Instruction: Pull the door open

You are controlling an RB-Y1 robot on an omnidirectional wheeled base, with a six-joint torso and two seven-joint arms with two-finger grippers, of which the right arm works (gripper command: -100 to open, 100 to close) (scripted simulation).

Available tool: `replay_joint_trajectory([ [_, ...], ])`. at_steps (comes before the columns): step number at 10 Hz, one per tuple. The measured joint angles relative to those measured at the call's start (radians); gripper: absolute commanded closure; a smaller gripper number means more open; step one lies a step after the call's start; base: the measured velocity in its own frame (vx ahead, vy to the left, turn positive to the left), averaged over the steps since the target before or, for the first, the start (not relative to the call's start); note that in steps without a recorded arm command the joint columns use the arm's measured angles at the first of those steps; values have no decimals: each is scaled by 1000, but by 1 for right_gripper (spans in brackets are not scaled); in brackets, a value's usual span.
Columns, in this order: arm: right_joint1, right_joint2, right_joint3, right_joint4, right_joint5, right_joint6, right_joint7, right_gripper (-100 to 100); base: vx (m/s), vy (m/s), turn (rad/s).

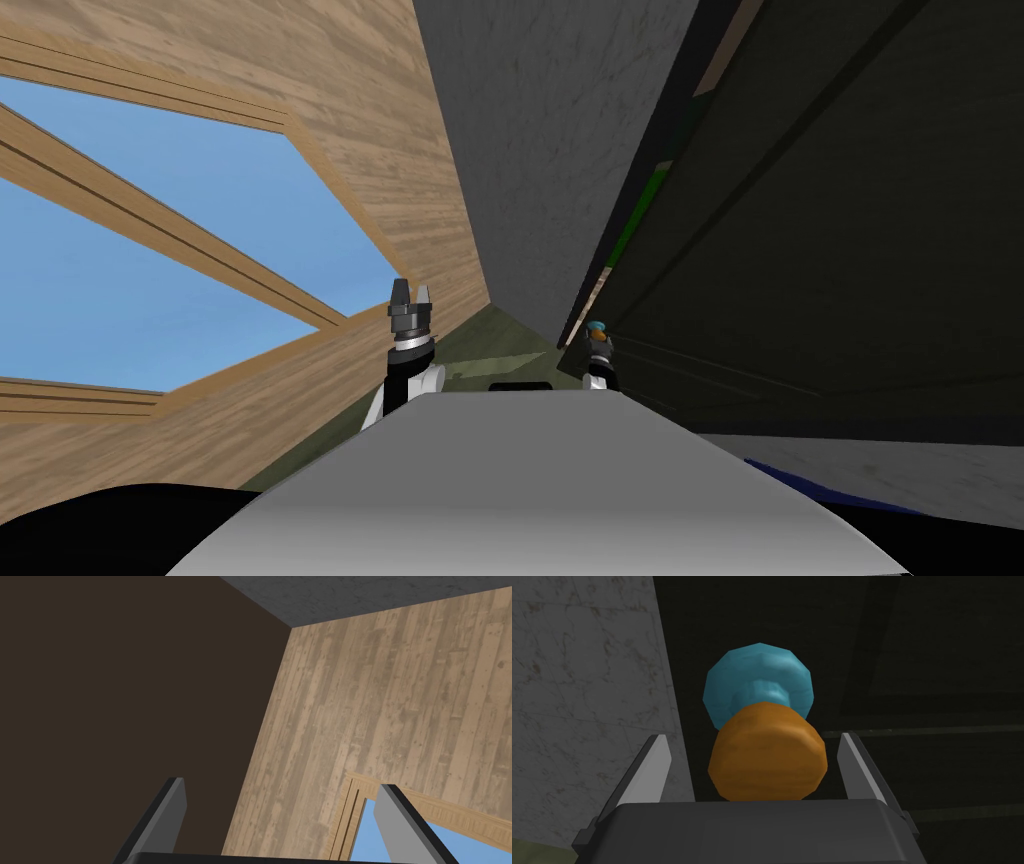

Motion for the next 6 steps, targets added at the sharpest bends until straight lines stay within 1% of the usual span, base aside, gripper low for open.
replay_joint_trajectory([
  [1,2,-2,-18,5,9,-1,-9,-100,42,-25,163],
  [2,9,-2,-38,0,18,2,-16,-100,19,-14,35],
  [3,10,-2,-41,-1,19,3,-17,100,-3,-2,-48],
  [6,9,-4,-40,0,18,2,-16,100,-2,0,-2],
])
